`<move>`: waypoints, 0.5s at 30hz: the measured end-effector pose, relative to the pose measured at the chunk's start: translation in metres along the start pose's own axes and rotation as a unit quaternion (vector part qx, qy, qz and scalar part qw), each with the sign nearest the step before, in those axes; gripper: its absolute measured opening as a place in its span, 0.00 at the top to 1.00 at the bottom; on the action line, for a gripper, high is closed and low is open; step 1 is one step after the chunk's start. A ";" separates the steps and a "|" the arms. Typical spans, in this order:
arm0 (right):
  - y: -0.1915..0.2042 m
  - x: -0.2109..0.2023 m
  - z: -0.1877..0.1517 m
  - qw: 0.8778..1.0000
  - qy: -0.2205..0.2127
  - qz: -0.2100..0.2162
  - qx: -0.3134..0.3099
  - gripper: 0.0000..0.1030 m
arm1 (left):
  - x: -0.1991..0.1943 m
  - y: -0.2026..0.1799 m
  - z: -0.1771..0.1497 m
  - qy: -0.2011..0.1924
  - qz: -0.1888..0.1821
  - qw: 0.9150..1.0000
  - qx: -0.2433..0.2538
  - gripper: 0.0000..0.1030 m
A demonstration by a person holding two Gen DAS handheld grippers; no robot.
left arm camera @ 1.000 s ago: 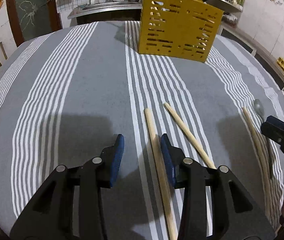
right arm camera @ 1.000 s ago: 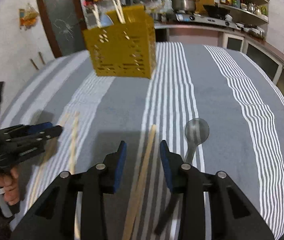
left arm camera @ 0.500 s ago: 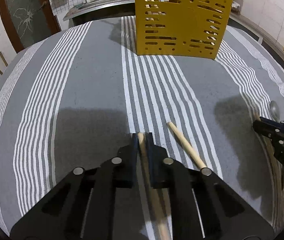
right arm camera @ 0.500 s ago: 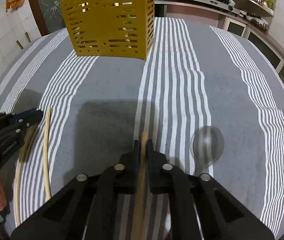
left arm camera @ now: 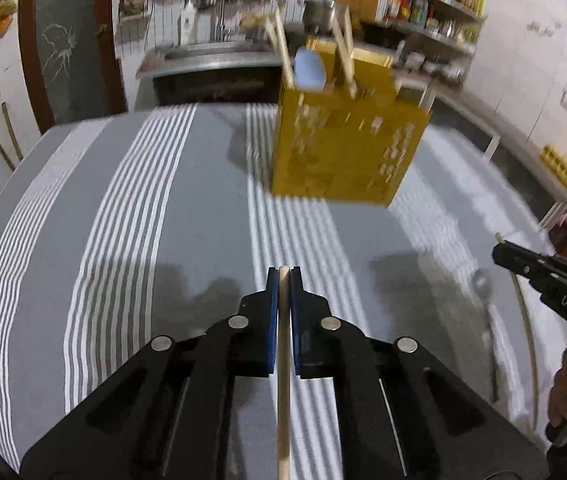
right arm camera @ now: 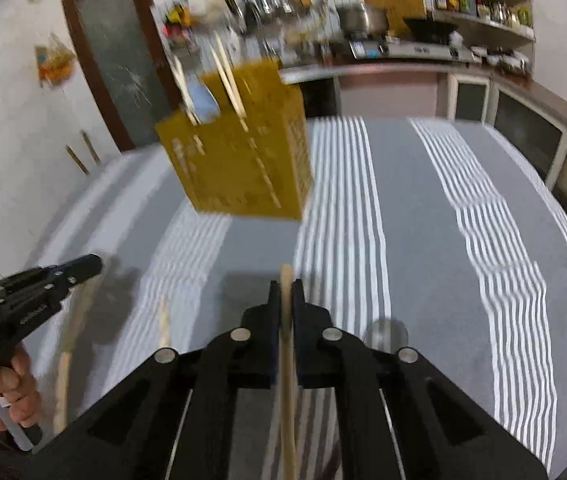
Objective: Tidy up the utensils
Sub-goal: 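Lift both held chopsticks and lower them into the yellow utensil holder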
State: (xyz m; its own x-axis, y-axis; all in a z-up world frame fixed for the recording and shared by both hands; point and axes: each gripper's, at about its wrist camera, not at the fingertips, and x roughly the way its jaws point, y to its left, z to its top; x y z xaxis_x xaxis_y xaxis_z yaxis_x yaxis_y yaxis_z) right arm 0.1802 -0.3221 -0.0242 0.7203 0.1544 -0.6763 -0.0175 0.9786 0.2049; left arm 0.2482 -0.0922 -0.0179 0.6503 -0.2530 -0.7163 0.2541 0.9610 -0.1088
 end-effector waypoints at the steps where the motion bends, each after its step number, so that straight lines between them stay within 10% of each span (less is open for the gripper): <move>1: 0.001 -0.008 0.003 1.000 -0.010 0.002 -0.001 0.94 | -0.006 -0.001 0.003 -0.008 -0.001 1.000 0.001 0.96; 15: 0.016 -0.067 0.006 0.994 -0.099 0.023 -0.029 0.94 | -0.074 -0.015 0.014 -0.091 0.003 0.996 0.017 0.96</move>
State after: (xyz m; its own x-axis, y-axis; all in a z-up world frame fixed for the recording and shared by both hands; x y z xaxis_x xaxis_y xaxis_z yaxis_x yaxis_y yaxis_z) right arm 0.1357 -0.3176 0.0290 0.8400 0.1760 -0.5132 -0.0898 0.9780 0.1884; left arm 0.2060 -0.0893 0.0465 0.7696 -0.2665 -0.5802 0.2717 0.9590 -0.0801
